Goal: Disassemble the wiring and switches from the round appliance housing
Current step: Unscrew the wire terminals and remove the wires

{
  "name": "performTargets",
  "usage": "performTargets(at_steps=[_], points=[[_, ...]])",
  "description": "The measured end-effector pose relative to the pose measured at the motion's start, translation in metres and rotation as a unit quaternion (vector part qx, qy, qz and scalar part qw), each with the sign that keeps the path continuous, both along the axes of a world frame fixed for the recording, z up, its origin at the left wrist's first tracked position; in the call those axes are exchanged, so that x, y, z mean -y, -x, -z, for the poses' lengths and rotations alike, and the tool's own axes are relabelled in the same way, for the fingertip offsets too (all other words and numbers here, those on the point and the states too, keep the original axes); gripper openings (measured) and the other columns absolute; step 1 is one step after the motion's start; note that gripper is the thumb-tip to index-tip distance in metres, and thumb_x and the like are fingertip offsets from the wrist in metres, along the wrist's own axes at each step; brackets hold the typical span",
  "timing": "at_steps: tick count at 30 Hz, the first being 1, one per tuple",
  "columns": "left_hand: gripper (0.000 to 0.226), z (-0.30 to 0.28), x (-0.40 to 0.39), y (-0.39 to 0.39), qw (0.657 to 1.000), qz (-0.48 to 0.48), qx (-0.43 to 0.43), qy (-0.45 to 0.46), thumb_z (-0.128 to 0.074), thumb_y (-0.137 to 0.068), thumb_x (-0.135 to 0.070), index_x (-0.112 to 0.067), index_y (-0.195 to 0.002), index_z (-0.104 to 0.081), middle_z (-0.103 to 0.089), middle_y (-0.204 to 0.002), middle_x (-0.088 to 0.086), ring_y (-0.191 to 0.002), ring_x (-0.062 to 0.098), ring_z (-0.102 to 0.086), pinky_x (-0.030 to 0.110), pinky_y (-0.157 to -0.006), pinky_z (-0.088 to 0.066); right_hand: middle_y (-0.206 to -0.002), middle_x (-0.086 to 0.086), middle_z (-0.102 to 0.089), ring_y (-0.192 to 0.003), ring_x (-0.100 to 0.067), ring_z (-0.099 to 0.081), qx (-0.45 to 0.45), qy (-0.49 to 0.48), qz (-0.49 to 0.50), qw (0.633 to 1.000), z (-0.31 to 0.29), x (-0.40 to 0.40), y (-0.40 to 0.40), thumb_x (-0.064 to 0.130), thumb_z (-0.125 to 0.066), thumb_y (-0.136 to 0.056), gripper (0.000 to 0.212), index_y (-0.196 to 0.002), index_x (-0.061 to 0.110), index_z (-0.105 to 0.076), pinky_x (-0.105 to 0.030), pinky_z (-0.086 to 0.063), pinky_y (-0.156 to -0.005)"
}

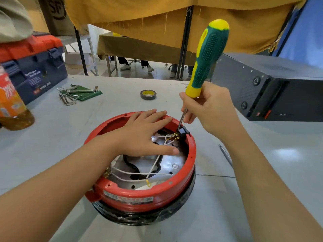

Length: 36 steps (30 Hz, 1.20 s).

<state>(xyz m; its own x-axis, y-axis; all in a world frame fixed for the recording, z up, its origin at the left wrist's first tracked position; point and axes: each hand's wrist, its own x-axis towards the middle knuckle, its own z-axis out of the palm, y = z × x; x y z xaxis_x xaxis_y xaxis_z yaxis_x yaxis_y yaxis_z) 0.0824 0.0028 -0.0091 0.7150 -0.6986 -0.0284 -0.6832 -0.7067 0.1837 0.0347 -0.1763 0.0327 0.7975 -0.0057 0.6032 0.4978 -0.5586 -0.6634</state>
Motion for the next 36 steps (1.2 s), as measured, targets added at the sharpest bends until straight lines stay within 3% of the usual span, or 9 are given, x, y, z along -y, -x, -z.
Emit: performTargets(at_steps=[8,13,16,28,36], points=[[0.101,0.0,0.0,0.0,1.0,0.002,0.007,-0.007,-0.029,-0.064,-0.086,-0.039,-0.149,-0.004,0.006,-0.158,-0.015,-0.144,0.007,0.008,0.043,-0.118,0.003,-0.061,0.005,-0.062,-0.046,-0.006,-0.062,0.061,0.086,-0.009,0.994,0.001,-0.011,0.0,0.017,-0.06,-0.091,0.031,-0.072,0.036,-0.043,-0.01,-0.047,-0.051],[0.102,0.001,0.0,0.0,1.0,0.003,0.0,-0.006,-0.029,-0.063,-0.087,-0.039,-0.149,-0.002,0.008,-0.158,-0.014,-0.144,0.008,0.009,0.045,-0.118,0.004,-0.061,0.009,-0.059,-0.049,-0.009,-0.062,0.045,0.091,-0.018,0.995,0.002,-0.015,-0.002,0.015,-0.058,-0.091,0.034,-0.072,0.038,-0.041,-0.008,-0.046,-0.048],[0.102,0.001,0.0,0.0,1.0,0.004,0.003,-0.005,-0.028,-0.064,-0.087,-0.038,-0.15,-0.003,0.007,-0.159,-0.013,-0.145,0.01,0.009,0.045,-0.117,0.004,-0.06,0.007,-0.058,-0.043,-0.011,-0.062,0.022,0.085,-0.033,0.996,0.003,-0.018,-0.002,0.016,-0.055,-0.093,0.032,-0.074,0.039,-0.042,-0.015,-0.049,-0.043],[0.1,0.002,-0.001,-0.001,1.0,0.003,-0.007,0.002,-0.031,-0.064,-0.086,-0.039,-0.149,-0.006,0.006,-0.158,-0.018,-0.144,0.005,0.01,0.043,-0.118,0.005,-0.061,-0.004,-0.062,-0.043,-0.023,-0.064,-0.065,-0.113,-0.015,0.991,0.011,0.007,-0.01,0.016,-0.049,-0.098,0.019,-0.08,0.018,-0.044,-0.024,-0.048,-0.039],[0.098,0.0,0.0,0.001,1.0,0.002,-0.015,0.011,-0.032,-0.065,-0.084,-0.04,-0.149,-0.007,0.005,-0.158,-0.018,-0.144,0.005,0.01,0.042,-0.117,0.006,-0.058,0.0,-0.066,-0.045,-0.021,-0.065,-0.07,-0.187,0.001,0.98,0.022,0.015,-0.009,0.018,-0.047,-0.1,0.018,-0.081,0.018,-0.044,-0.025,-0.05,-0.042]])
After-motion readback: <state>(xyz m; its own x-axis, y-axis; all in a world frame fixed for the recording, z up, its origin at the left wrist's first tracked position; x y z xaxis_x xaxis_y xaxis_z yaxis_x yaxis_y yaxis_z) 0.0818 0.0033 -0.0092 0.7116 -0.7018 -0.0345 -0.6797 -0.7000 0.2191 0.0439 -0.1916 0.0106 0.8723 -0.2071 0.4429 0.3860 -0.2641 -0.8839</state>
